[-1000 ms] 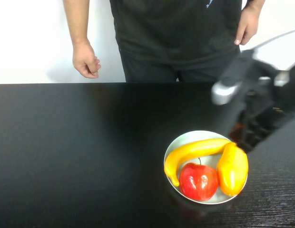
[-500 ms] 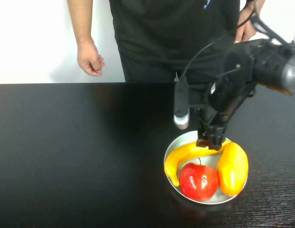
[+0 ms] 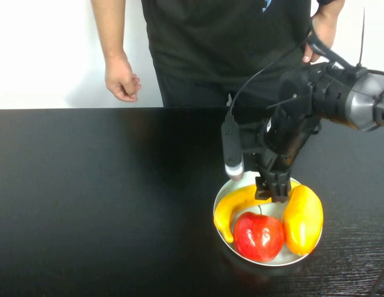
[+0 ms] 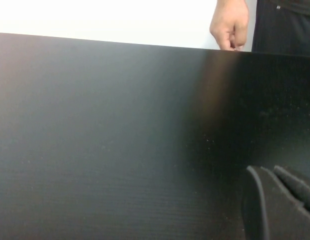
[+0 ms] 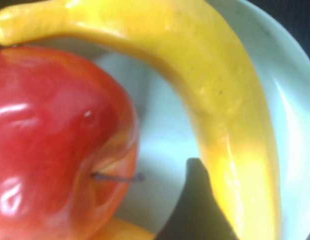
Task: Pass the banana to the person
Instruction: Pick up the banana
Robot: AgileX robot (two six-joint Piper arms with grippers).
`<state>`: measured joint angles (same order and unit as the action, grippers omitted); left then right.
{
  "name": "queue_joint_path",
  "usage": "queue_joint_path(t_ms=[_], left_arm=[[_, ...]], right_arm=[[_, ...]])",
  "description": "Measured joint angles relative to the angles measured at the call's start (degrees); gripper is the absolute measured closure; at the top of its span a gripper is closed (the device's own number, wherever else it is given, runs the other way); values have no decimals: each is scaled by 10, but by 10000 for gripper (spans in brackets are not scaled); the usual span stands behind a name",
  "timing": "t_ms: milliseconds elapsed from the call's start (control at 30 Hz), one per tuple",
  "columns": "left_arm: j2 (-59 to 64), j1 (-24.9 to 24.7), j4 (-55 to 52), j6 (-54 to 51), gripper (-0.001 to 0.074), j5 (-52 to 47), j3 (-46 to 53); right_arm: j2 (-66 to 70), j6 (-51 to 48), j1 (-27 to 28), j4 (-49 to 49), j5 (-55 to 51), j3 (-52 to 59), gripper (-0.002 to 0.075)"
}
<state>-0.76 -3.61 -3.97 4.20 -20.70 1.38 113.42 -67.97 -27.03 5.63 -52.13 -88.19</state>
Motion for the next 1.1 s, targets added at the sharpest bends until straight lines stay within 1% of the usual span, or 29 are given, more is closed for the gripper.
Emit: queue_joint_path(t_ms=[700,800,900,1100], left_arm=[[0,0,0,0,738,0,0],[0,0,-1,0,738,0,0],[0,0,-1,0,738,0,0],[0,0,-1,0,738,0,0]], right_arm=[[65,1,5,0,42,0,301],[72,1,7,0,46,0,314],[72,11,7,0,39,0,401],[64,55,9,-21,24,0,672]])
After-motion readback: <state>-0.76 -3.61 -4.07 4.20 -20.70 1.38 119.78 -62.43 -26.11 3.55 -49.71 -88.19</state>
